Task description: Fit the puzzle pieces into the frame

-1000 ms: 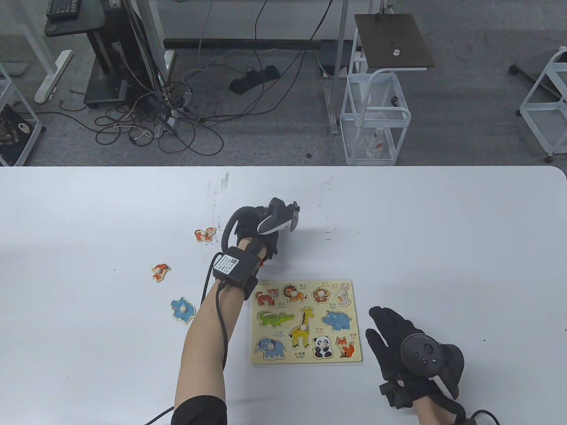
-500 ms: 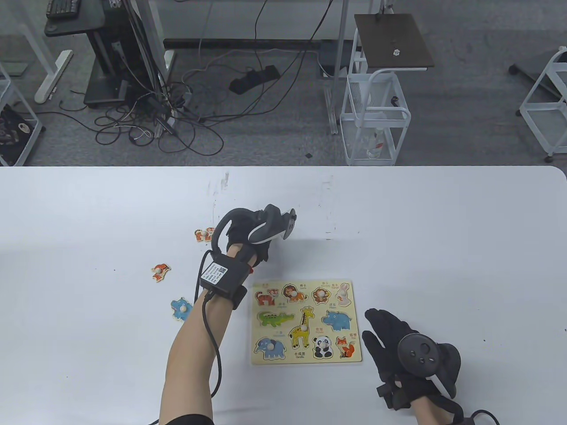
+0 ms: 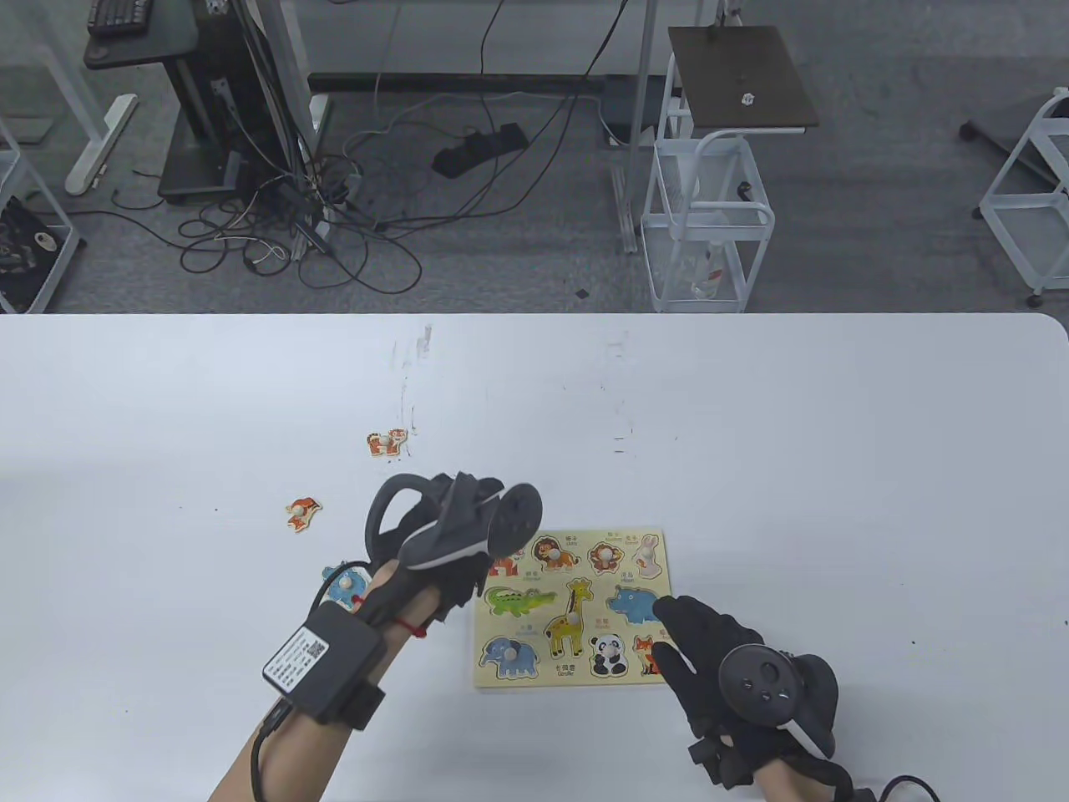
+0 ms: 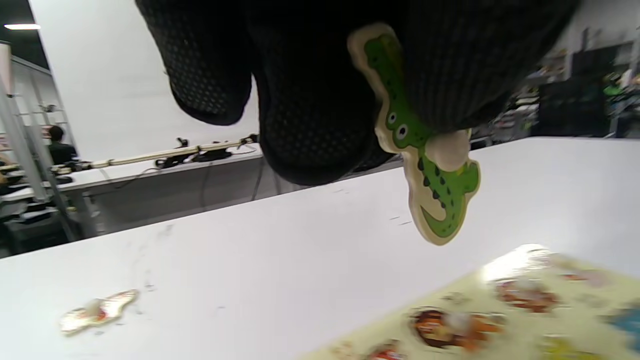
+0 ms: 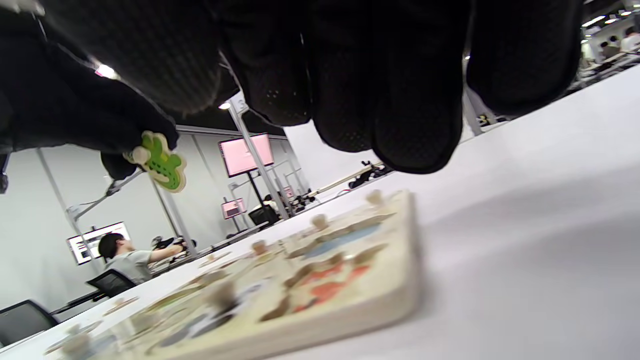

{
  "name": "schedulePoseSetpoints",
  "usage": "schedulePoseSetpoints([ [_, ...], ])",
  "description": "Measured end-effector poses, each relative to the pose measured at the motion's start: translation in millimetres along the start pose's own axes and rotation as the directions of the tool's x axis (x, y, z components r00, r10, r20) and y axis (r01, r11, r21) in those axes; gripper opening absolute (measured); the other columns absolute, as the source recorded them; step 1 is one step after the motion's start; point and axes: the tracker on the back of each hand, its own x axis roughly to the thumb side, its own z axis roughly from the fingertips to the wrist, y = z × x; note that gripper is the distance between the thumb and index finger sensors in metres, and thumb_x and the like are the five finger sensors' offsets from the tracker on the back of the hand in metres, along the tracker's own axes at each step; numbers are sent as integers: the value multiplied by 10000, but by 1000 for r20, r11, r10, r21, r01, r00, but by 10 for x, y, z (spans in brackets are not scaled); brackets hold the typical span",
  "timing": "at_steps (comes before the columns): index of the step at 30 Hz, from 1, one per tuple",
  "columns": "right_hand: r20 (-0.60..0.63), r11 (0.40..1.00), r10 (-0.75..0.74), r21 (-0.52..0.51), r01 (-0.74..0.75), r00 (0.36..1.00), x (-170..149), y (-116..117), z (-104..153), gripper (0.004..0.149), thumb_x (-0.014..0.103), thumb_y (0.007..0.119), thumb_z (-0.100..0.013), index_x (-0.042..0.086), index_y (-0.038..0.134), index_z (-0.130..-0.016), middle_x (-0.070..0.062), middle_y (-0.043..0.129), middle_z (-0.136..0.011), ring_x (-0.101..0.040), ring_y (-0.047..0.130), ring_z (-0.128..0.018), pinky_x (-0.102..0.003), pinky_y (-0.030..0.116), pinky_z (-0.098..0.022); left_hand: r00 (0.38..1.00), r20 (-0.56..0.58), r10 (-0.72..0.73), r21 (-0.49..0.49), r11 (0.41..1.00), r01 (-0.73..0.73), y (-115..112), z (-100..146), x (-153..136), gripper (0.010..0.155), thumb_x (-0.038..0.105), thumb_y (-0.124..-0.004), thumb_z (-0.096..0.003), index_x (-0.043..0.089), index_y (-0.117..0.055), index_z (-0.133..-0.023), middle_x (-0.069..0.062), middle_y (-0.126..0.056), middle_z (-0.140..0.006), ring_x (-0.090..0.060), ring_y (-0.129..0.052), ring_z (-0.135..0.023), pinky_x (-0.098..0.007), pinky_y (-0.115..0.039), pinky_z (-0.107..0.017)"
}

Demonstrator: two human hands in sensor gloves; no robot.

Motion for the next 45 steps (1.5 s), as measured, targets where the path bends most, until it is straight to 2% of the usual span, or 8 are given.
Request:
schedulePoseSetpoints([
  [10,101,996,-81,31,78,992,278,57,45,487,412,895,-369,205,921,-809,-81,930,-812,-367,1034,-611,-616,781,-505,958,195,212,32,974,-223,-304,512,809,426,431,-892,-371,359,-957,-786,52,-1057,-724,-85,-1114,-486,-391,-884,-592],
  [13,92,992,-114,62,109,989,259,42,37,405,357,904,-374,197,978,-738,-67,991,-729,-343,1064,-529,-605,795,-495,962,173,211,94,969,-229,-341,562,842,423,436,-889,-371,369,-953,-784,57,-1053,-729,-78,-1113,-492,-386,-885,-594],
  [16,28,979,-201,45,199,979,152,5,11,397,358,909,-373,201,989,-729,-60,1004,-711,-335,1073,-503,-595,807,-480,927,123,355,141,918,-370,-350,622,729,558,448,-886,-381,339,-810,-923,48,-1004,-817,-87,-1100,-578,-400,-858,-622],
  [21,-152,855,-511,10,519,846,-91,10,-26,402,384,909,-376,213,993,-730,-56,1005,-714,-335,1075,-498,-589,812,-466,759,21,650,181,745,-643,-519,774,461,620,435,-878,-418,345,-695,-1004,49,-903,-964,-180,-1042,-735,-459,-783,-676],
  [26,-328,583,-759,42,811,562,-154,206,-57,410,394,907,-385,202,993,-737,-93,990,-730,-372,1054,-509,-610,788,-462,699,21,714,159,688,-708,-701,798,438,582,450,-881,-413,340,-750,-969,54,-949,-920,-165,-1066,-707,-453,-804,-658],
  [30,-299,641,-709,105,760,639,-33,275,-76,417,418,897,-387,207,995,-734,-93,987,-736,-372,1053,-511,-608,789,-462,648,42,761,241,622,-745,-722,838,450,479,417,-889,-416,317,-860,-884,38,-1038,-792,-121,-1110,-555,-420,-855,-600],
  [38,-251,739,-600,190,647,759,67,322,-76,448,428,869,-398,182,969,-760,-105,972,-756,-388,1043,-530,-616,779,-466,662,25,749,235,640,-732,-768,855,452,436,367,-879,-429,277,-890,-856,-4,-1041,-747,-144,-1081,-519,-447,-842,-589],
  [45,-204,717,-675,43,695,709,-25,117,-42,605,443,891,-373,117,841,-880,-147,897,-826,-398,1018,-556,-625,762,-475,873,17,488,290,833,-472,-650,934,475,427,327,-811,-443,293,-887,-862,-15,-999,-785,-161,-1036,-567,-480,-800,-626],
])
